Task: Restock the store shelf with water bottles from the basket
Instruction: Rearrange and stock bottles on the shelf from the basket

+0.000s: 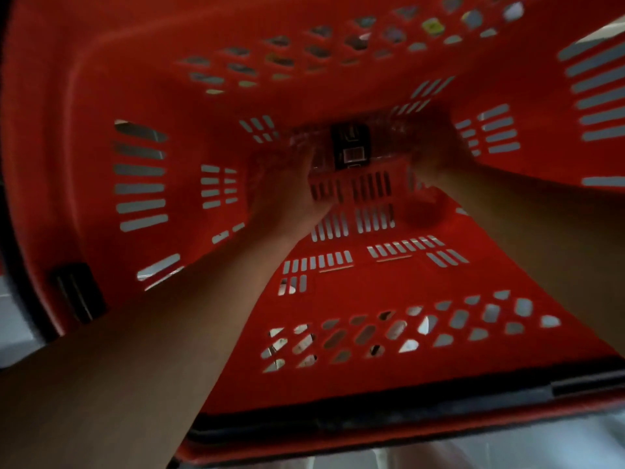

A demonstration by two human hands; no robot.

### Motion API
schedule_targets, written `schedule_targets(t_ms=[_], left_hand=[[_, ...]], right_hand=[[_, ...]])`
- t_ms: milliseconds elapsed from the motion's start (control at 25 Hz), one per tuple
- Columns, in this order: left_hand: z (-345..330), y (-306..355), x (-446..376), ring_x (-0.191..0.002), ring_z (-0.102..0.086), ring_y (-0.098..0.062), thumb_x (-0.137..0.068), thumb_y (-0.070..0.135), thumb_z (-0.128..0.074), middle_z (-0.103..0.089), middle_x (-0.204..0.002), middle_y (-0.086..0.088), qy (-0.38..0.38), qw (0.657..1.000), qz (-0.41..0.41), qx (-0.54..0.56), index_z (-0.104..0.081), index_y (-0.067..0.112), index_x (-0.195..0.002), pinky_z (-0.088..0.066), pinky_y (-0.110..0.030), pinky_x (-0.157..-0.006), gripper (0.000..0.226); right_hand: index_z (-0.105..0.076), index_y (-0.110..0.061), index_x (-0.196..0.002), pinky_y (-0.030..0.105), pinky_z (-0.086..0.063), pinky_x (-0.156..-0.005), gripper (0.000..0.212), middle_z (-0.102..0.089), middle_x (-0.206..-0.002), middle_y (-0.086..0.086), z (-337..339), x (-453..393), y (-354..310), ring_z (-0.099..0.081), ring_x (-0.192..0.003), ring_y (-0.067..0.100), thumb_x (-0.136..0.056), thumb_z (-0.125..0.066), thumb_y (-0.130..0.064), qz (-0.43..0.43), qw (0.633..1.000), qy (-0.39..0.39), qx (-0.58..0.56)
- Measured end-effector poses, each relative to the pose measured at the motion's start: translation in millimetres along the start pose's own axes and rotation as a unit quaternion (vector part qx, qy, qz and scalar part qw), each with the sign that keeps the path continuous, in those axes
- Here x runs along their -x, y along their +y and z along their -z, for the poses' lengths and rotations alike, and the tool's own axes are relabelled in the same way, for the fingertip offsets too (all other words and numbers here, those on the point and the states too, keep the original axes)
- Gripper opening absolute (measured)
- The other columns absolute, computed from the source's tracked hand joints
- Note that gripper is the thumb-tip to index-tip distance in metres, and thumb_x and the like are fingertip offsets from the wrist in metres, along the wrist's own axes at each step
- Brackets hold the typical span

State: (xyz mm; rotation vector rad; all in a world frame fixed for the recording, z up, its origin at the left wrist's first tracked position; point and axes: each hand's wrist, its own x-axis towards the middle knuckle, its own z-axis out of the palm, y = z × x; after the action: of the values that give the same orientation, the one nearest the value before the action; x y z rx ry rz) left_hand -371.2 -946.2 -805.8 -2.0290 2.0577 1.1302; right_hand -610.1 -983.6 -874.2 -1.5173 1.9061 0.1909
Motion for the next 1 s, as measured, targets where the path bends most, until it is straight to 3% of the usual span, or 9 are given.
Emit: schedule_targets(t_ms=[120,200,280,360,520,640,800,920,1000], left_hand=[[-5.6,-7.4,0.9,-0.145,-0.03,-0.027,-0.082,0.037,-0.073,-0.034,-0.157,-0.009,-0.007,1.0,0.008,0.016,-0.031,0.019,-0.153,-0.025,-0.045,-0.12,0.084],[0.2,-4.3,11.8,-0.145,-0.031,-0.028,-0.08,0.041,-0.068,-0.033,-0.158,-0.01,-0.007,1.0,0.004,0.008,-0.029,0.02,-0.153,-0.027,-0.047,-0.118,0.086],[17.4,10.5,32.1,-0.143,-0.035,-0.029,-0.081,0.038,-0.07,-0.034,-0.158,-0.01,-0.008,1.0,0.001,-0.002,-0.029,0.02,-0.154,-0.029,-0.041,-0.117,0.086],[43.4,29.5,62.3,-0.136,-0.044,-0.03,-0.081,0.033,-0.074,-0.039,-0.154,-0.01,-0.006,1.0,-0.004,0.009,-0.034,0.019,-0.152,-0.037,-0.034,-0.111,0.082],[101.6,60.5,125.0,-0.127,-0.052,-0.03,-0.078,0.032,-0.077,-0.05,-0.144,-0.011,0.001,0.999,-0.025,0.04,-0.048,0.013,-0.14,-0.045,-0.035,-0.102,0.071],[153.7,81.7,178.4,-0.131,-0.048,-0.028,-0.078,0.031,-0.079,-0.044,-0.149,-0.011,-0.013,0.998,-0.024,0.049,-0.043,0.01,-0.144,-0.038,-0.031,-0.104,0.078],[221.4,98.9,258.1,-0.124,-0.053,-0.023,-0.074,0.027,-0.084,-0.053,-0.141,-0.009,-0.011,0.997,-0.027,0.072,-0.042,0.012,-0.145,-0.04,-0.025,-0.101,0.084],[277.1,106.3,322.0,-0.108,-0.06,-0.014,-0.069,0.024,-0.086,-0.061,-0.129,-0.002,0.004,0.996,-0.023,0.083,-0.047,0.021,-0.139,-0.05,-0.027,-0.088,0.08],[312.0,106.0,365.2,-0.1,-0.063,-0.01,-0.069,0.025,-0.085,-0.064,-0.123,0.002,0.02,0.996,-0.014,0.082,-0.048,0.025,-0.139,-0.045,-0.016,-0.076,0.079]], right_hand=[[-0.056,-0.018,-0.133,0.026,-0.045,-0.082,0.038,-0.06,-0.123,0.0,0.5,12.4,6.2,-0.057,-0.113,0.02,-0.095,-0.054,-0.014,0.057,0.994,-0.013,0.091],[-0.055,-0.011,-0.134,0.036,-0.044,-0.094,0.041,-0.055,-0.136,0.016,10.7,32.7,1.6,-0.053,-0.122,0.034,-0.093,-0.057,-0.015,0.104,0.984,-0.036,0.138],[-0.056,-0.005,-0.133,0.04,-0.042,-0.095,0.049,-0.054,-0.134,0.027,31.9,64.7,-18.8,-0.053,-0.121,0.041,-0.092,-0.049,-0.031,0.123,0.985,-0.034,0.117],[-0.059,-0.005,-0.128,0.038,-0.044,-0.088,0.064,-0.061,-0.123,0.026,60.1,100.9,-47.0,-0.059,-0.112,0.04,-0.084,-0.039,-0.046,0.118,0.992,0.008,0.049],[-0.065,-0.015,-0.114,0.032,-0.046,-0.078,0.028,-0.069,-0.109,0.015,127.8,179.7,-88.1,-0.064,-0.101,0.031,-0.086,-0.067,-0.02,0.086,0.994,0.069,-0.025],[-0.066,-0.017,-0.107,0.03,-0.048,-0.074,0.024,-0.069,-0.102,0.01,187.4,256.6,-107.5,-0.065,-0.093,0.027,-0.084,-0.07,-0.018,0.099,0.991,0.077,-0.05],[-0.067,-0.018,-0.112,0.012,-0.035,-0.067,0.029,-0.058,-0.095,-0.004,254.8,351.7,-144.3,-0.054,-0.089,0.011,-0.084,-0.072,-0.016,0.104,0.986,0.072,-0.106],[-0.069,-0.018,-0.11,0.021,-0.038,-0.076,0.031,-0.061,-0.097,-0.007,299.9,414.0,-176.0,-0.059,-0.093,0.014,-0.08,-0.073,-0.015,0.15,0.975,0.06,-0.149],[-0.069,-0.018,-0.11,0.023,-0.045,-0.078,0.031,-0.064,-0.101,-0.007,324.1,451.9,-198.5,-0.063,-0.097,0.016,-0.079,-0.074,-0.014,0.196,0.963,0.051,-0.176]])
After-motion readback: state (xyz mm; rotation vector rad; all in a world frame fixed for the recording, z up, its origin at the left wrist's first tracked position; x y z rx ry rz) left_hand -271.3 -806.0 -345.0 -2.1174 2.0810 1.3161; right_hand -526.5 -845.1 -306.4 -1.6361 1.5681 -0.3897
